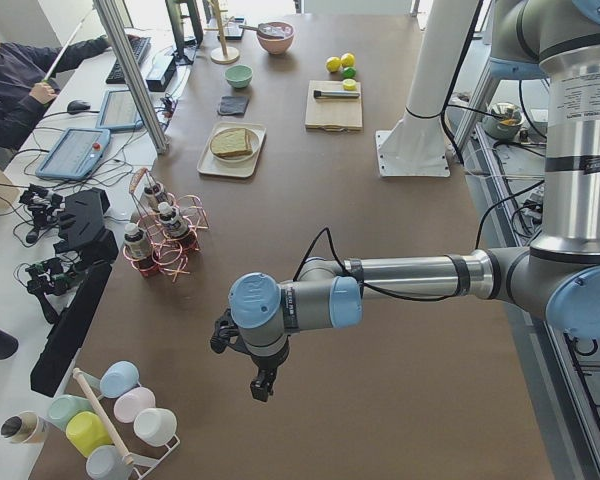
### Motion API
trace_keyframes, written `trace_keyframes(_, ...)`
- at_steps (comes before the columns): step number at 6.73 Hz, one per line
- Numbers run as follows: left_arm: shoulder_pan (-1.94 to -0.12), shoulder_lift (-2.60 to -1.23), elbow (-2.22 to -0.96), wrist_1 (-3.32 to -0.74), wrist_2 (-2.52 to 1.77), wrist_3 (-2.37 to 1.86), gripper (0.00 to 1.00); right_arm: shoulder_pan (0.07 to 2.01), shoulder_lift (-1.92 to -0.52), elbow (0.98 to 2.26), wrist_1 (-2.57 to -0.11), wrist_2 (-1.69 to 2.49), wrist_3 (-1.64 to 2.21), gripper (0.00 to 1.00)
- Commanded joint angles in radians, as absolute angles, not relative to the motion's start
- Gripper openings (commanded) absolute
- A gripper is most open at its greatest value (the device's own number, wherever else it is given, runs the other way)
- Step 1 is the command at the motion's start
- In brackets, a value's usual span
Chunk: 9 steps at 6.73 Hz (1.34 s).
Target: Make sandwich and place on tray
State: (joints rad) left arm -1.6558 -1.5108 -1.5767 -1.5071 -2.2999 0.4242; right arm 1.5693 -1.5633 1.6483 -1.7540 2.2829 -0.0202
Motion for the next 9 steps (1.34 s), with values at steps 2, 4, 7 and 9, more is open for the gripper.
trace_keyframes(2, -1.655, -1.511, -1.58, -1.497, -2.304, 0.422, 0.97, 1.569, -1.563, 1.651, -1.752, 2.278, -0.021, 1.0)
trace_keyframes(4, -1.651, -1.516, -1.588, -1.499, -2.345, 0.318, 0.97, 1.569, -1.565, 1.652, -1.752, 2.279, -0.021, 1.0)
trace_keyframes(7, -1.641, -1.513, -1.589, -1.506, -2.347, 0.314, 0.97, 1.569, -1.565, 1.652, -1.752, 2.281, -0.021, 1.0)
trace_keyframes(9, -1.641, -1.511, -1.589, -1.506, -2.349, 0.314, 0.97, 1.569, -1.565, 1.652, -1.75, 2.283, -0.021, 1.0)
